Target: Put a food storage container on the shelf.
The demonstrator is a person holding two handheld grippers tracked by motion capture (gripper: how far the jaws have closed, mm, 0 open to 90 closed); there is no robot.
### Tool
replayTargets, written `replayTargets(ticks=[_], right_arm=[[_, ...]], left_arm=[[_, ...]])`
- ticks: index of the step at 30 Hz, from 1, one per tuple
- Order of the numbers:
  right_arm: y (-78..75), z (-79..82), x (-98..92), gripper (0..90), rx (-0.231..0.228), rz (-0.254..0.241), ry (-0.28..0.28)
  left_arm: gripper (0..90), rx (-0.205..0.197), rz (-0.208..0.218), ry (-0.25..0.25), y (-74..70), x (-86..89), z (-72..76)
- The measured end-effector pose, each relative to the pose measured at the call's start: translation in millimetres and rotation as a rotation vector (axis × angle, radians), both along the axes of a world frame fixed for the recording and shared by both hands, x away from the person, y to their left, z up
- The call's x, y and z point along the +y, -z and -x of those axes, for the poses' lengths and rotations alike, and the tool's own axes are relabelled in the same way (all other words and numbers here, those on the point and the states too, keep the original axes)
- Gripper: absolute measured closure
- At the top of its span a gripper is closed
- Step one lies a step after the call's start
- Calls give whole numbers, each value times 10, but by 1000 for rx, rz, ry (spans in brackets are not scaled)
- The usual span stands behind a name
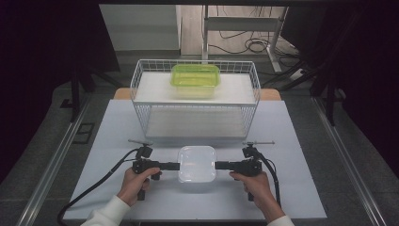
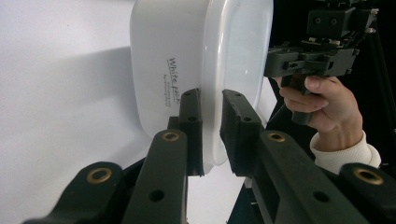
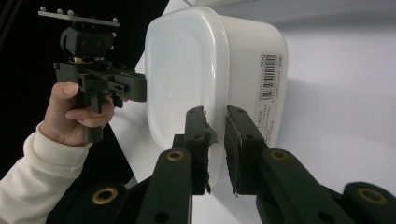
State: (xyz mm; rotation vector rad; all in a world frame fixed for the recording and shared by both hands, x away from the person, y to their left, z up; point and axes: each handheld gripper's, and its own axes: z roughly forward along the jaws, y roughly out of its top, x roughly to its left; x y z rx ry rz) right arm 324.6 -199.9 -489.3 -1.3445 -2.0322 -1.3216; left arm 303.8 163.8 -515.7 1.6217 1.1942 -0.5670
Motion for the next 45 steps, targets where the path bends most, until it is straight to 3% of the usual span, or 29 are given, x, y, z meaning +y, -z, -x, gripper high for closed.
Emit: replayTargets(ticks=[16,29,45], right_arm=[[-35,7,-1,793,-13,0,-3],[-98,16,-12,791,-45,7,-5],[-180,29,-19,796,-75,-8,-9]], left_arm=[[793,-29,-3,2,-48,7,15],[807,-81,-13,10,-178,-5,37],[805,-102,-24,10,-219,-10,33]])
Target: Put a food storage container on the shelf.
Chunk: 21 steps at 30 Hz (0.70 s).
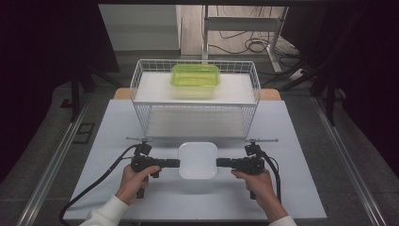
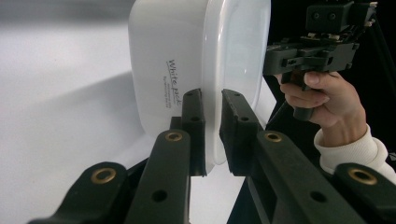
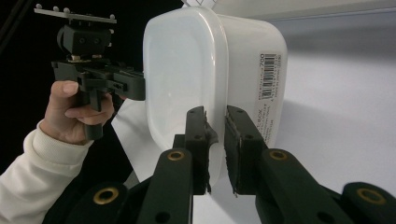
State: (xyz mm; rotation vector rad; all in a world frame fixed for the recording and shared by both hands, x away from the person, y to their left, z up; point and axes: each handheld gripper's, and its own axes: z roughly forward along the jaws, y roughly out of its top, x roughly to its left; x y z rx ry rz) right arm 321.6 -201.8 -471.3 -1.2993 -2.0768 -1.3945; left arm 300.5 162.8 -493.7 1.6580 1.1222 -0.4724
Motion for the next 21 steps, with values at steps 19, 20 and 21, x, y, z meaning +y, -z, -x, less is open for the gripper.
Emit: replayTargets(ticks=[19,20,21], right_arm=[[-170,-17,-51,792,-40,-12,4],[-187,-20,-55,792,-42,-10,6],[-205,-22,-56,792,-48,-10,6]], left_arm=[[807,-25,36,6,-178,-31,-60],[807,-29,34,4,-198,-34,-64],[807,-33,34,2,-219,-38,-68]])
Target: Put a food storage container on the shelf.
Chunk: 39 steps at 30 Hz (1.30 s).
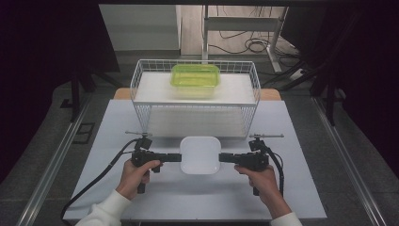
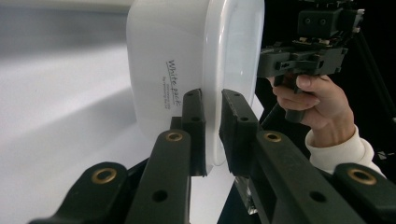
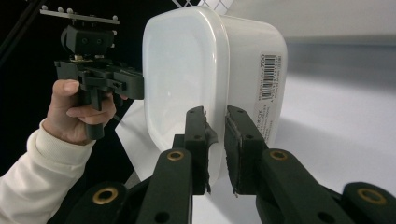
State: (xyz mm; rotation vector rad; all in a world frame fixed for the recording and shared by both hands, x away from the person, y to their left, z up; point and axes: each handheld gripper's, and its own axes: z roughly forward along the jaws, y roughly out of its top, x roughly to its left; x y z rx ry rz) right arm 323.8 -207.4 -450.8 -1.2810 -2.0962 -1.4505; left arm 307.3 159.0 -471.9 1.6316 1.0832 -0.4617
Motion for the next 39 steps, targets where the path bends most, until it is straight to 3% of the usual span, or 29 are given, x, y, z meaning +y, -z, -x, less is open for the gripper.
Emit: replayTargets(ticks=[13,39], right_arm=[[-256,-65,18,791,-51,-7,1],[-1050,-295,126,790,-169,-37,0]], left_arm=[[808,-54,-5,3,-329,35,-85],[811,-175,-5,-13,-1141,147,-315]])
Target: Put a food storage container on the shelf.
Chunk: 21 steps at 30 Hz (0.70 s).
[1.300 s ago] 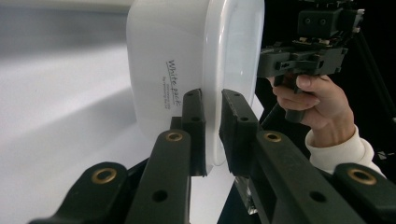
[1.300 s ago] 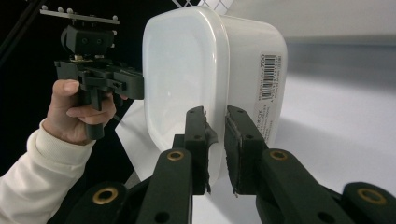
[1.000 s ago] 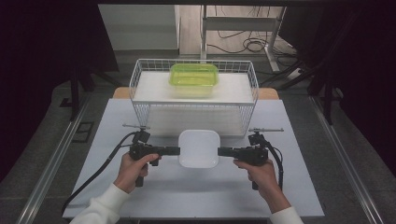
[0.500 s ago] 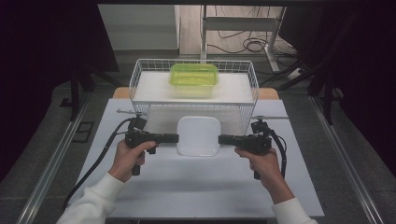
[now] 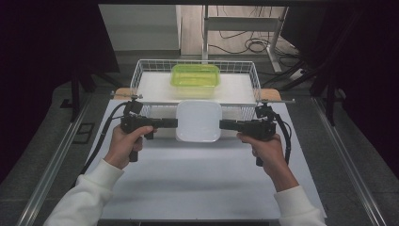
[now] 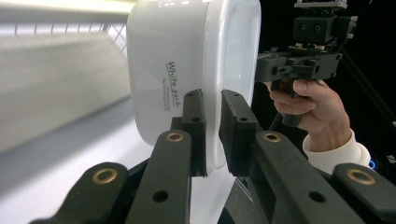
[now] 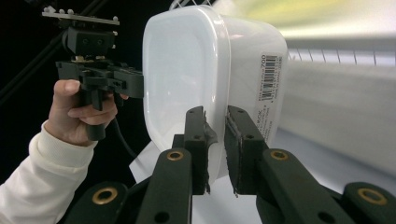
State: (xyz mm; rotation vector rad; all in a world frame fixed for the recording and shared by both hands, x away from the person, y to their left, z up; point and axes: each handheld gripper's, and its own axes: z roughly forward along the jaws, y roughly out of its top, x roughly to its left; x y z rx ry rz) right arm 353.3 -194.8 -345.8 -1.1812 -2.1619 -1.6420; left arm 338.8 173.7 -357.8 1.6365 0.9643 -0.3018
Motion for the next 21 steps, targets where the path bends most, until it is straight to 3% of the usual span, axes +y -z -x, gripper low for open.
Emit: replayTargets(ticks=[12,21], right_arm=[[-500,-206,92,790,-76,6,-11],[-692,-419,148,790,-108,1,-9]], left_arm=[[806,-46,13,-18,-380,85,-243],[805,-67,4,-27,-597,134,-475]])
